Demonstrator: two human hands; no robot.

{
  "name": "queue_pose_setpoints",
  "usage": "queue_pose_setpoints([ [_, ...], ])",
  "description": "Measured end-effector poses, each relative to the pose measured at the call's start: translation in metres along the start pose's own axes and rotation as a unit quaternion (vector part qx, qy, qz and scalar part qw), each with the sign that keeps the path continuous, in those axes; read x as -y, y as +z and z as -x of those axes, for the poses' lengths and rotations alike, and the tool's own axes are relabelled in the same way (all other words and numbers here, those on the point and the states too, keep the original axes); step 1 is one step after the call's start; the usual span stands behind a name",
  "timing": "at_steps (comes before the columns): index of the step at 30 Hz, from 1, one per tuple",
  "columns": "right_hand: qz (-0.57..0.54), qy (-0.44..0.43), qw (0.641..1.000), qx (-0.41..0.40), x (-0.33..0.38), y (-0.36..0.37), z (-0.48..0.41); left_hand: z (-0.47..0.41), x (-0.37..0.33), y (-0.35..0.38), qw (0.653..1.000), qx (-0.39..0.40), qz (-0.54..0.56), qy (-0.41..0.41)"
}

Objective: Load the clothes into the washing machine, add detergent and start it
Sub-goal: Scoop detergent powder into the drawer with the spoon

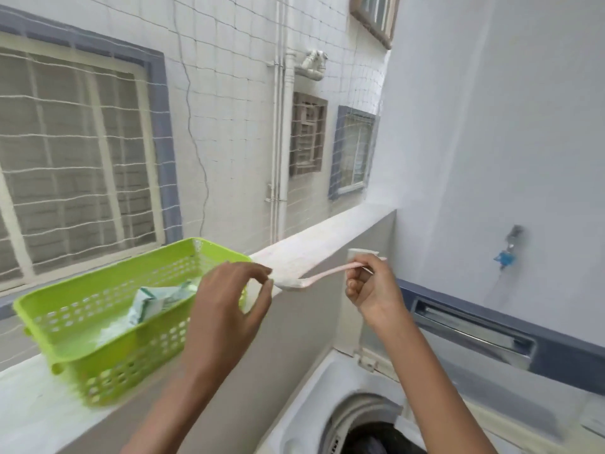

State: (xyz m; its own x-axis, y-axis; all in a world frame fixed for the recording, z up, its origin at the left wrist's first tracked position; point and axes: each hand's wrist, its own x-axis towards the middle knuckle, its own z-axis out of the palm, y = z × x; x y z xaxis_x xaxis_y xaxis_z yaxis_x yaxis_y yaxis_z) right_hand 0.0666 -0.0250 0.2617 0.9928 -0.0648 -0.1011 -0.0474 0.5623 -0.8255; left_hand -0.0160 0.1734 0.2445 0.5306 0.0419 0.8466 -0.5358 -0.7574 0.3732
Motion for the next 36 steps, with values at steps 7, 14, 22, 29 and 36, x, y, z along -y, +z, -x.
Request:
queue_pose_setpoints([
  [7, -0.004, -0.066, 0.987, -0.147, 0.016, -0.124, 0.005, 0.021, -0.029, 0.106, 0.978, 0.16, 0.126, -0.032],
  [14, 0.027, -0.062, 0.958, -0.28, -0.005, -0.252, 0.027, 0.098, -0.035, 0.221, 0.884, 0.436, 0.138, -0.1],
  [22, 0.092, 0.015, 0.937, -0.337, -0.053, -0.33, 0.037, 0.175, -0.048, 0.303, 0.762, 0.645, -0.049, 0.026],
  [29, 0.144, 0.071, 0.943, -0.291, -0.074, -0.327, 0.046, 0.193, -0.052, 0.322, 0.694, 0.711, -0.11, -0.011],
  [36, 0.231, 0.072, 0.94, -0.239, -0.079, -0.328, 0.058, 0.198, -0.046, 0.324, 0.683, 0.722, -0.11, 0.006],
])
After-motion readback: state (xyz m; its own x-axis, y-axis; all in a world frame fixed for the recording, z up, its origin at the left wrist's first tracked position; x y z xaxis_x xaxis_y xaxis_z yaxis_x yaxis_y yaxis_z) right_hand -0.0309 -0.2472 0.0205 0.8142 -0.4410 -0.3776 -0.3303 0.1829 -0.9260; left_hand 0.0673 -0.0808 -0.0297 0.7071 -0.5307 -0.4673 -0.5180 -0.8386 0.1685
